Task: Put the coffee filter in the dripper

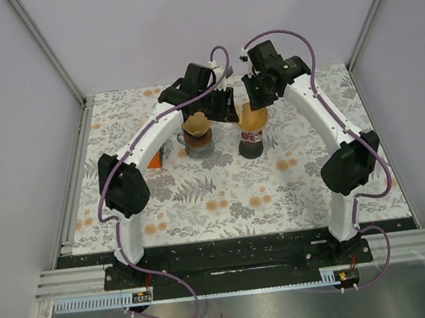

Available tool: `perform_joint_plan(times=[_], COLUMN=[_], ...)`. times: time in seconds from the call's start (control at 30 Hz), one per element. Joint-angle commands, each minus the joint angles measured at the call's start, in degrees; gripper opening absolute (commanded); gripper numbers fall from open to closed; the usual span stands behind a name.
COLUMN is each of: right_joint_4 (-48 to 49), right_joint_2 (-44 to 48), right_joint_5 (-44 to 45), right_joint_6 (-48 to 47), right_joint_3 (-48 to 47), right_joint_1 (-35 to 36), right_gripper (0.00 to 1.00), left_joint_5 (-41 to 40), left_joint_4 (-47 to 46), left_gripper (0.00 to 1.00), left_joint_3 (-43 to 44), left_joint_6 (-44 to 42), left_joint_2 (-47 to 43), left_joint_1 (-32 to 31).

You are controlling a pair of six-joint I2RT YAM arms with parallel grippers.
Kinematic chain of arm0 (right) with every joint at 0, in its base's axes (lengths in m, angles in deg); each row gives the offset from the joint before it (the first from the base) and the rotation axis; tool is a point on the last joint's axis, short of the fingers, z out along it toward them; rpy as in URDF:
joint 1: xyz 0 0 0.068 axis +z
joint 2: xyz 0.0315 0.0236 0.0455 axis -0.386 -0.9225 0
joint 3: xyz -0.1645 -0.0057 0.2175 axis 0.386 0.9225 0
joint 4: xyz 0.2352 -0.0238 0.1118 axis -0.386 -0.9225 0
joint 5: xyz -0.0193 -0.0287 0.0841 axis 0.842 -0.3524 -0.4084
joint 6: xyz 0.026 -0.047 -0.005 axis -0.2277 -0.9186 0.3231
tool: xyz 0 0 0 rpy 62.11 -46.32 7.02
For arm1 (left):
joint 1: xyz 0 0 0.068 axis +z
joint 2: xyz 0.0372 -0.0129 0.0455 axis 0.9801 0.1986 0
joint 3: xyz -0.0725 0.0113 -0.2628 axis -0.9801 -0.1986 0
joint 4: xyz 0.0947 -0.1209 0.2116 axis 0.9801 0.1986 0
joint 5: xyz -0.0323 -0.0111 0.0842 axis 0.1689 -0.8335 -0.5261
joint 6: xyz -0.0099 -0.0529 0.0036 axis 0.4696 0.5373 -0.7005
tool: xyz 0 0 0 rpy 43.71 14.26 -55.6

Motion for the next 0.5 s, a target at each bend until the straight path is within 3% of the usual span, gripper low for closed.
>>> perform_joint_plan(times=[0.0, 0.47], right_joint_4=[1.55, 4.01], right_joint_2=[3.66, 6.91], right_joint_5=[-2.19, -3.17], right_joint_6=[-0.62, 0.26], right_joint_3=[-1.39, -2.0], right_joint_1=[-0.52, -2.1], right_gripper=[0.25, 0.27], left_joint_5=[-0.85, -5.86], left_joint_4=[0.23, 2.16], left_gripper=[0.41, 0.65], left_joint_3=[2.92, 6.08], left_joint_6=[-0.88, -5.44], left_joint_2=[-3.62, -6.25], left_joint_1=[-0.3, -0.21])
